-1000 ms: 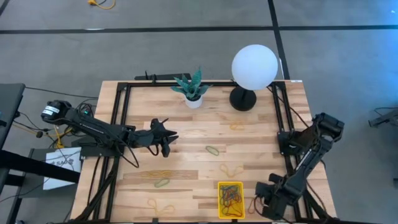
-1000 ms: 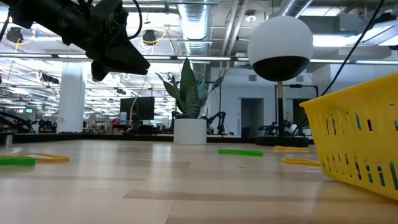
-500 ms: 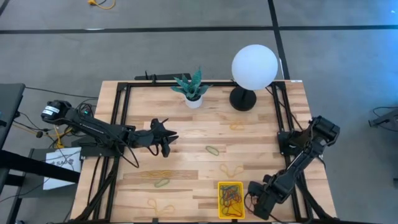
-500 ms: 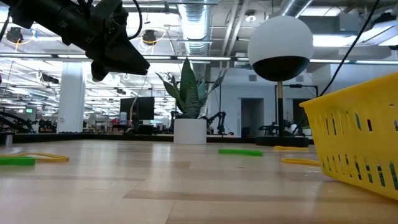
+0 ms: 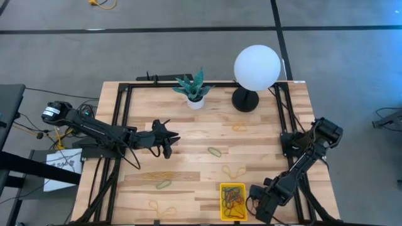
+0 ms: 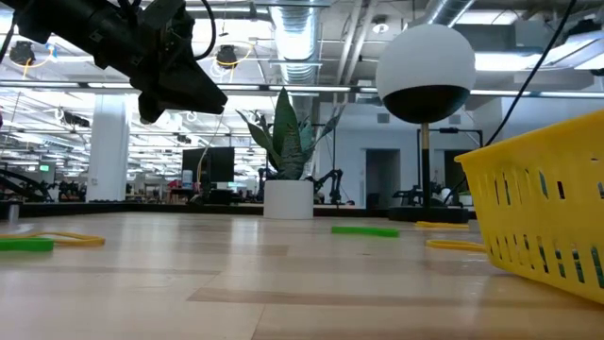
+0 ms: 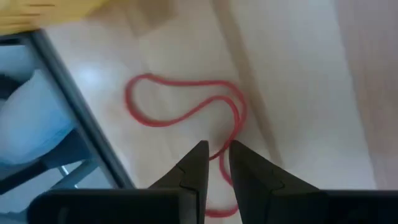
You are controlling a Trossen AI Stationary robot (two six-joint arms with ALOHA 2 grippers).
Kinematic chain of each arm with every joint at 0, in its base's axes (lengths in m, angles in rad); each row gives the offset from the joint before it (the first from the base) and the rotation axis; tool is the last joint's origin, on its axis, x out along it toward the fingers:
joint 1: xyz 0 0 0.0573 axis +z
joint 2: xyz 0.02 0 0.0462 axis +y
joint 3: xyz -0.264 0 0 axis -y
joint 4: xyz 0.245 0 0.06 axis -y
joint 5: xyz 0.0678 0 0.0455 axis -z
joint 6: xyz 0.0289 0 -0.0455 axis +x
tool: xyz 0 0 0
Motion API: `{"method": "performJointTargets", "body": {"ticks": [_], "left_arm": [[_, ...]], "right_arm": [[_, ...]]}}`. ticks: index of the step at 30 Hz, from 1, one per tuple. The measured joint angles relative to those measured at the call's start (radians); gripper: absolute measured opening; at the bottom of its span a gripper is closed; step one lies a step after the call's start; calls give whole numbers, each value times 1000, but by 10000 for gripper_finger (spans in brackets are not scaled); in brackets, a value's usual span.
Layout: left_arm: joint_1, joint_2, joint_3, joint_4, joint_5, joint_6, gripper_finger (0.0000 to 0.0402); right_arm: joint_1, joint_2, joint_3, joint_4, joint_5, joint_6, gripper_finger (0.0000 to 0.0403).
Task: Pick and place rubber bands into bin
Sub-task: Put the red rubber band into the yellow basket
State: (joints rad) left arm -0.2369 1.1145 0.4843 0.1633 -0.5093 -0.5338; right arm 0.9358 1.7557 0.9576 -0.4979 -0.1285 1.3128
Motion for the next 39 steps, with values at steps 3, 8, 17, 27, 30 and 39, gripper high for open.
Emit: {"method": "performJointTargets", "body": {"ticks": [3,8,17,27,30,39], "left_arm": [[0,0,0,0,0,1,88],[0,0,0,0,0,1,88],[0,0,0,0,0,6,88],[0,0,0,0,-1,11,88],[0,0,0,0,-1,10,88],[0,0,0,1,-2,11,88]], "right_arm": [[-1,6,0,9,0,-29,51],[-2,15,1,2,-2,-88,7],[28,-73,30,43,97,-327,2],[116,-248,115,39,681,-664,1],[78,-224,115,44,804,-667,1],[-83,-59,115,117,603,-659,1]]}}
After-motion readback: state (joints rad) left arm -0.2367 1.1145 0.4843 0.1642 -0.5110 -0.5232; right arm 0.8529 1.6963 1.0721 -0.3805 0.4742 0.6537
